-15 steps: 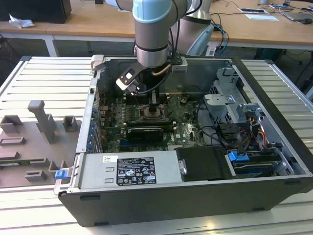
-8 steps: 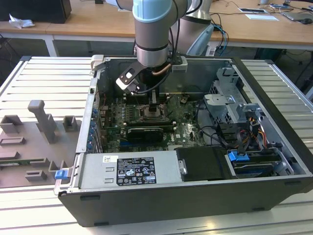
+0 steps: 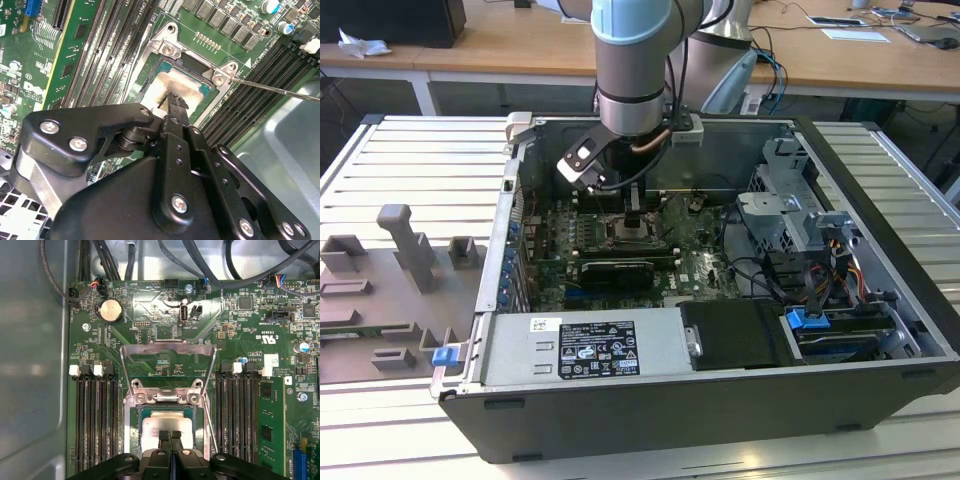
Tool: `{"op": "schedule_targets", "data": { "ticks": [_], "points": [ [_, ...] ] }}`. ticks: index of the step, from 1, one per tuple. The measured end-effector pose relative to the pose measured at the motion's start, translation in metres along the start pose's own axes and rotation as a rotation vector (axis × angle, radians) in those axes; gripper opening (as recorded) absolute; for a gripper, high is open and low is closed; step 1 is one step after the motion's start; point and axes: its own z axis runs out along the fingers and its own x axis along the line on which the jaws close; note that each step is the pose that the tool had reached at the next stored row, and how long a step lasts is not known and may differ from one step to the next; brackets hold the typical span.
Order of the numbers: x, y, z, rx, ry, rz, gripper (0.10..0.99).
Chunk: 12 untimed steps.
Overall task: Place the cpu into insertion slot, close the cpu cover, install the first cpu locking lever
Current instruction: 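Place the cpu into insertion slot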
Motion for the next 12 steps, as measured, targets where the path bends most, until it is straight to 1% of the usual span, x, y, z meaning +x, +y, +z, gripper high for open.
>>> {"op": "schedule_targets", "data": {
  "ticks": [12],
  "points": [
    [0.0001, 0.0002, -0.0024, 0.000, -0.0001, 0.001, 0.106]
  ]
}}
